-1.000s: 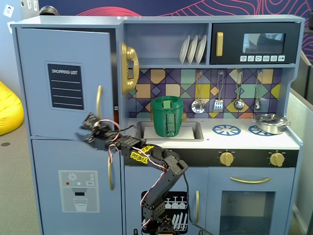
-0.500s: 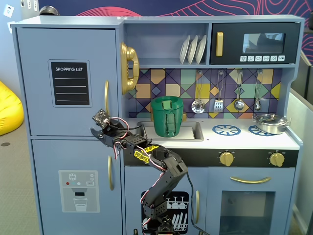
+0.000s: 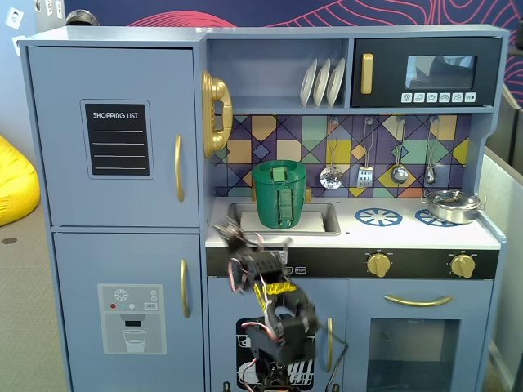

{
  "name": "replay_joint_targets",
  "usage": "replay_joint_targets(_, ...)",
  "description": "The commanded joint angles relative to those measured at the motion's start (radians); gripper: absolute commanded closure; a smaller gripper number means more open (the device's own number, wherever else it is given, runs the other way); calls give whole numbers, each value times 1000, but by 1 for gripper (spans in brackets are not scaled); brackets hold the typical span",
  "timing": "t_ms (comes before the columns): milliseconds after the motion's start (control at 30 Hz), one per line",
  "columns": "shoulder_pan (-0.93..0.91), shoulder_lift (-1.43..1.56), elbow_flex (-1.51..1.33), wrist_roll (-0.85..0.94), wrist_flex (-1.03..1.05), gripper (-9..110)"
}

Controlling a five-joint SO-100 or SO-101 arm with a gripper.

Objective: Close the left cabinet door

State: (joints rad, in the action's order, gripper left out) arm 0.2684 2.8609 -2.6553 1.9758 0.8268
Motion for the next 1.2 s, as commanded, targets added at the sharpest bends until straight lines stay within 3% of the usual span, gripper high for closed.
replay_joint_targets(0, -262, 118, -132, -43, 195, 101)
replay_joint_targets(133, -380, 225, -236, -124, 354, 101)
replay_joint_targets(333, -383, 314, -307, -253, 528, 101)
replay_joint_targets(733, -233, 316, -341, -333, 686, 101)
replay_joint_targets(900, -221, 316, -341, -370, 693, 101)
replay_joint_targets(967, -212, 316, -341, -471, 704, 101)
replay_joint_targets(1167, -202, 316, -341, -465, 704, 100)
